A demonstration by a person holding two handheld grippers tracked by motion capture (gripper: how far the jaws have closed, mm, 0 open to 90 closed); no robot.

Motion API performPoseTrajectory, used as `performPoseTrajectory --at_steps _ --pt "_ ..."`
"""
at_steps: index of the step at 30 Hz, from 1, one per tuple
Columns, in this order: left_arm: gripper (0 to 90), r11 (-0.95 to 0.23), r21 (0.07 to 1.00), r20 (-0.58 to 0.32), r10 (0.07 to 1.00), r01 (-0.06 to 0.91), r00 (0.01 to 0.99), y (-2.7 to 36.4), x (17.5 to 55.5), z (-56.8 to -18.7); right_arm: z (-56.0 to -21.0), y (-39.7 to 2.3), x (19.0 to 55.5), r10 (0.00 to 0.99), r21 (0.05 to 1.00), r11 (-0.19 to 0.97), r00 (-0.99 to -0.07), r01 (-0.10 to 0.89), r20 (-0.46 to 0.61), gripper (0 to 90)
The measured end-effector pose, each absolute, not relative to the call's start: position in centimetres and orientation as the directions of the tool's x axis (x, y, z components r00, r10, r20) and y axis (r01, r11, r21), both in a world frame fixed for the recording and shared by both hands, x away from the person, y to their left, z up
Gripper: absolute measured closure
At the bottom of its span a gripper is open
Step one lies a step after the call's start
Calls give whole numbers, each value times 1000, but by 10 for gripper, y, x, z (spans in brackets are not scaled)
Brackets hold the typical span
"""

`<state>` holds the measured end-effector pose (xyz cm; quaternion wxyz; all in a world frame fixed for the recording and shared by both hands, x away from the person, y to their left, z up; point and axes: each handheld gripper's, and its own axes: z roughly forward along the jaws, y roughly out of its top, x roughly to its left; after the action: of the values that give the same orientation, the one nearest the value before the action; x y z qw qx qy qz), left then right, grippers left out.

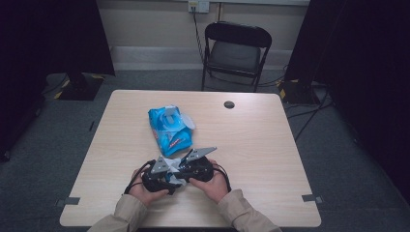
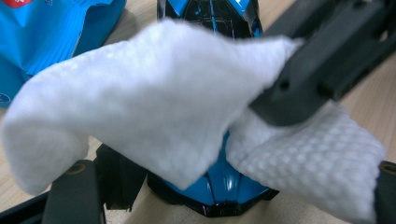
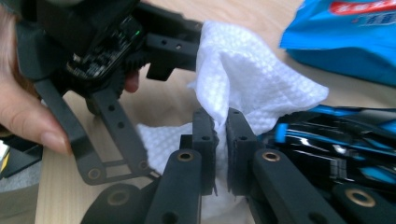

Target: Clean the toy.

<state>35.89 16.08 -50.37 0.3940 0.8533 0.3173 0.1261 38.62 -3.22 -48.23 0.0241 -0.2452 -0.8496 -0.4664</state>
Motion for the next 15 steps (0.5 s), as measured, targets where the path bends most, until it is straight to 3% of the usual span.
performPoseTrajectory --at_steps 15 --pt "255 -487 753 -38 641 444 767 161 359 -504 -477 -54 399 449 782 431 -859 449 246 847"
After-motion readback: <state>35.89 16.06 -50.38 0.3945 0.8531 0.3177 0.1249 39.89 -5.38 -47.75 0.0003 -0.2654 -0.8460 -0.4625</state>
